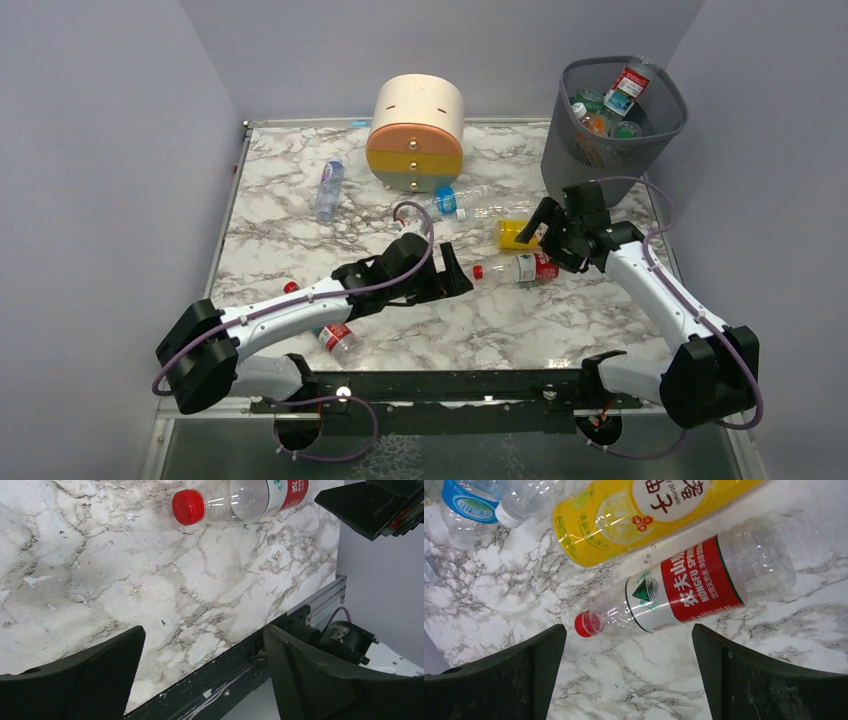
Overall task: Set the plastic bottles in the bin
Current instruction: Pick up the plastic bottle at the center of the board.
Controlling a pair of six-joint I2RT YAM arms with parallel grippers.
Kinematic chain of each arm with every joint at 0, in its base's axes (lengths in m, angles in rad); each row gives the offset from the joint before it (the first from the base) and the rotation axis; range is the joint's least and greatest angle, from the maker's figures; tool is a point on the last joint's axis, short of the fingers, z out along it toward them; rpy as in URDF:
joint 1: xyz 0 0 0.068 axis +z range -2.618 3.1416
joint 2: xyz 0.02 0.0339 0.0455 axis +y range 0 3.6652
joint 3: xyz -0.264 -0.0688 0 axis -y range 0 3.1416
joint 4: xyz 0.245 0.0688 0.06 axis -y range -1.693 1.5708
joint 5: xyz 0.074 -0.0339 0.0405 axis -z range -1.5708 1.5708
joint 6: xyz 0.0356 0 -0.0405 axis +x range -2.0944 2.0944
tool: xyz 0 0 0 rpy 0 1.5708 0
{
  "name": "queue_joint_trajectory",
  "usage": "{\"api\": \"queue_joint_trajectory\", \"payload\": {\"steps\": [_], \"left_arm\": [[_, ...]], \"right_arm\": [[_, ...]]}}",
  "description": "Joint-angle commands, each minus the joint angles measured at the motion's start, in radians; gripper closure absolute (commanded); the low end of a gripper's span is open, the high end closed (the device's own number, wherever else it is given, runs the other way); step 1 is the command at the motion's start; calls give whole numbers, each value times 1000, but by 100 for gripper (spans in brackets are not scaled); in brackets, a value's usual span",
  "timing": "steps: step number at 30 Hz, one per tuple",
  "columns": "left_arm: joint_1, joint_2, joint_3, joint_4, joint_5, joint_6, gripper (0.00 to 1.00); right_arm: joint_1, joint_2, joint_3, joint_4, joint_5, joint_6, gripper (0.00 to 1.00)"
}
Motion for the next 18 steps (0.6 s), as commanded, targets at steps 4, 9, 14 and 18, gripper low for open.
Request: {"api": "queue_joint_trajectory", "payload": {"steps": [4, 9, 14, 18], "left_arm": [[19, -116, -99, 124, 39, 48, 1], [61, -116, -103, 130, 101, 72, 1], [87, -122, -119, 168, 142, 80, 1], [106, -125, -134, 192, 173, 77, 1]], "right_arm": [[6, -19, -41, -98, 13, 114, 0], [11, 7, -65, -86, -31, 176, 0], [14, 28, -79, -77, -37, 204, 0], [15, 37, -78, -76, -14, 205, 0]]}}
